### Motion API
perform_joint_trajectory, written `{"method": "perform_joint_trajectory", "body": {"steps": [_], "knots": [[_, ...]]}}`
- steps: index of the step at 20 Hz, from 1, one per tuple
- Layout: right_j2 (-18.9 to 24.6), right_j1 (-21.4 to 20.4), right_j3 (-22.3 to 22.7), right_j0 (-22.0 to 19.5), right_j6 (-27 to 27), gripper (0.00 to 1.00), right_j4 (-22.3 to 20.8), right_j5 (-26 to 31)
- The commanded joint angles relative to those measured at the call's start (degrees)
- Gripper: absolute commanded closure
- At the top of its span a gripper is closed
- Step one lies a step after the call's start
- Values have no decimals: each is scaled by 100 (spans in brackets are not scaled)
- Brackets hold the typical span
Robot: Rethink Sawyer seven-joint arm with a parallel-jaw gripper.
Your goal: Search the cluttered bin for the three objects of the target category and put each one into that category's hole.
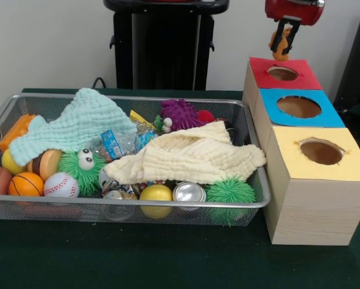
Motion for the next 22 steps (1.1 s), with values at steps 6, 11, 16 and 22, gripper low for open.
{"method": "perform_joint_trajectory", "body": {"steps": [6,11,16,22], "knots": [[177,163,-217,-62,1383,100,134,-81],[156,172,-177,-18,1447,100,151,-120],[231,142,-41,-34,1494,0,239,-19],[98,139,-93,53,1641,0,274,-198]]}}
